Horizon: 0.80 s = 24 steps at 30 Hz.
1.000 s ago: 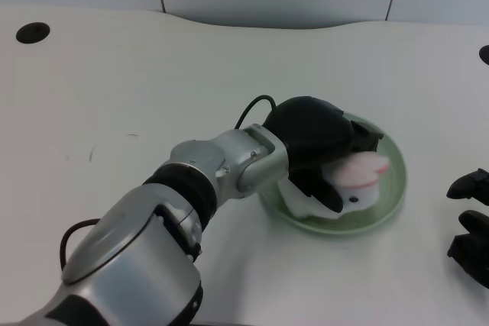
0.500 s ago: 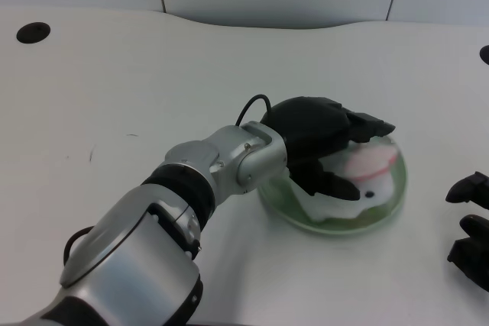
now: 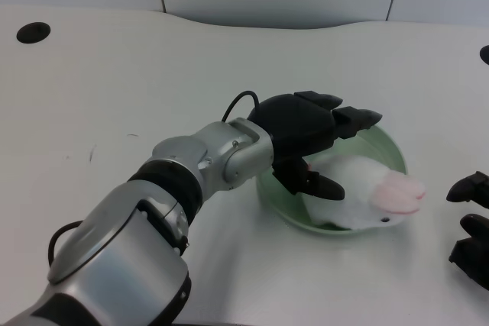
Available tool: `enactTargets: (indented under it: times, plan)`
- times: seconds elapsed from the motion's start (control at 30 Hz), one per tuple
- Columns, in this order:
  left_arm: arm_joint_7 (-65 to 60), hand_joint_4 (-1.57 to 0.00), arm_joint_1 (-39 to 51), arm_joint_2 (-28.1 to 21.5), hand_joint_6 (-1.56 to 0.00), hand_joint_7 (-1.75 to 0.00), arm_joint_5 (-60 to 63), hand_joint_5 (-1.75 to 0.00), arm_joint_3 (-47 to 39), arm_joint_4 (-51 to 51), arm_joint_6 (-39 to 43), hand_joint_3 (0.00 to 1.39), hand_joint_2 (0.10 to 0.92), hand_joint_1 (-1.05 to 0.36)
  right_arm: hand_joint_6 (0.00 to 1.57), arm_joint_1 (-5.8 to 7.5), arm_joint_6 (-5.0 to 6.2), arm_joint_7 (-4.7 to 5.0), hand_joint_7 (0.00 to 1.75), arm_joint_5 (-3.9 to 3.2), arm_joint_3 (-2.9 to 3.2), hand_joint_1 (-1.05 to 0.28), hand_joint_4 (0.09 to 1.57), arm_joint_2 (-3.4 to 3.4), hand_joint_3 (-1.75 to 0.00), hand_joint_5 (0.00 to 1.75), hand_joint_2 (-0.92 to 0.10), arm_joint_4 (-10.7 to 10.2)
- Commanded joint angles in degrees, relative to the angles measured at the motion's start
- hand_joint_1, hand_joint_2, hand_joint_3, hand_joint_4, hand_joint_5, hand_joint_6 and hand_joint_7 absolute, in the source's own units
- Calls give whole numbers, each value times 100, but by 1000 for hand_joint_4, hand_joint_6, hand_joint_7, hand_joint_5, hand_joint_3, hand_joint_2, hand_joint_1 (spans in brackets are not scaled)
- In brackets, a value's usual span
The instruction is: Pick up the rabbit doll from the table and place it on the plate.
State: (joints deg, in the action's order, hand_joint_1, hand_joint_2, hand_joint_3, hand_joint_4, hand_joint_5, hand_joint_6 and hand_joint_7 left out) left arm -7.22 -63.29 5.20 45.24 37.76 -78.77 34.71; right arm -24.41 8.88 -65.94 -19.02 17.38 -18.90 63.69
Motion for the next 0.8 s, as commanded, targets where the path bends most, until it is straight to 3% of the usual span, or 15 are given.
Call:
enactTargets:
  times: [0.03, 0.1, 0.2, 0.3, 0.43, 0.53, 0.63, 0.8]
  plan:
    - [-122, 1, -174, -297, 1, 1, 23, 1, -16, 64, 114, 731, 921, -1048, 1034, 18, 60, 38, 1746, 2, 39, -425, 1442, -127, -74, 1746, -921, 15]
    - [-137, 1, -202, -408, 1, 1, -13, 1, -61, 73, 155, 730, 921, -1048, 953, 18, 70, 13, 1746, -19, 56, -411, 1428, -134, -69, 1746, -921, 29]
    - [-76, 1, -217, -540, 1, 1, -96, 1, -159, 83, 202, 733, 921, -1048, 993, 8, 109, -34, 1746, -37, 74, -409, 1416, -139, -76, 1746, -921, 63]
    - [61, 1, -209, -747, 1, 1, -228, 1, -317, 93, 273, 740, 921, -1048, 1022, 10, 41, 9, 1746, -14, 52, -418, 1410, -162, -69, 1746, -921, 51]
    - [260, -10, -37, -1040, -5, -2, -582, -5, -688, 113, 504, 747, 921, -1048, 970, -10, 26, -41, 1746, -45, 64, -417, 1388, -146, -81, 1746, -921, 49]
    - [393, -85, 164, -1198, -40, -20, -880, -46, -963, 134, 718, 755, 921, -1048, 1041, -13, 1, -29, 1746, -52, 64, -408, 1408, -137, -83, 1746, -921, 40]
    - [483, -143, 432, -1375, -70, -34, -1177, -79, -1252, 151, 976, 764, 921, -1048, 978, -13, -41, -63, 1746, -84, 88, -398, 1405, -138, -82, 1746, -921, 64]
    - [737, -263, 701, -1497, -145, -62, -1545, -154, -1635, 180, 1094, 744, 921, -1048, 905, -10, 13, -19, 1746, -55, 81, -407, 1319, -151, -82, 1746, -920, 82]
